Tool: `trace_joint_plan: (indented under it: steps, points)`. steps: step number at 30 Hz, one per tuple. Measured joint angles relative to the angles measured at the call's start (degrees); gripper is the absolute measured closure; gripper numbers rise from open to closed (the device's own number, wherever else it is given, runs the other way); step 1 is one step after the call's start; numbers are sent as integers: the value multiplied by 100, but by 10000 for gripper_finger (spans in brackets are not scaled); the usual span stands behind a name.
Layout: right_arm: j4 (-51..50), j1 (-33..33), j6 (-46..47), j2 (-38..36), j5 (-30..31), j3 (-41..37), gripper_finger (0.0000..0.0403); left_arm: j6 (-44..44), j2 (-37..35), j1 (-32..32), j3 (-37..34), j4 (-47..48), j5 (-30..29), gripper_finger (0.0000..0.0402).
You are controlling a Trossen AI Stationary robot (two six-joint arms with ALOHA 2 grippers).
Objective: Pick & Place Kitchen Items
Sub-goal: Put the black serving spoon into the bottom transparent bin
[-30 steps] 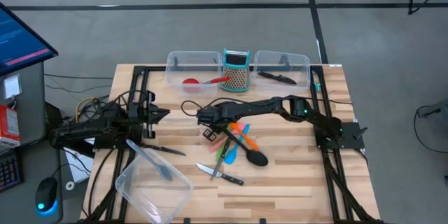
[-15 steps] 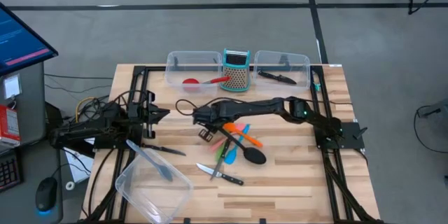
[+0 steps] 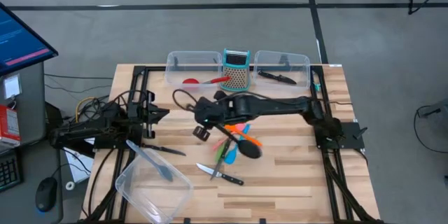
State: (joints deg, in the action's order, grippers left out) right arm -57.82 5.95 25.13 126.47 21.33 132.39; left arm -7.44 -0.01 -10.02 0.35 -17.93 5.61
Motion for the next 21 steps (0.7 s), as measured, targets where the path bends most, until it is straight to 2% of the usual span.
trace_joint_plan:
  steps: [6, 11, 17, 21]
  points:
    - [687, 254, -428, -534, 217, -12, 324, 0, 0, 0, 1, -26, 17, 399]
    - [2007, 559, -1279, -704, 212, -3, 324, 0, 0, 0, 1, -99, 6, 399]
    - [3335, 876, -2179, -741, -268, -9, 324, 0, 0, 0, 1, -188, -4, 399]
    - [3820, 987, -2504, -758, -598, -10, 324, -2, 0, 0, 1, -197, -4, 399]
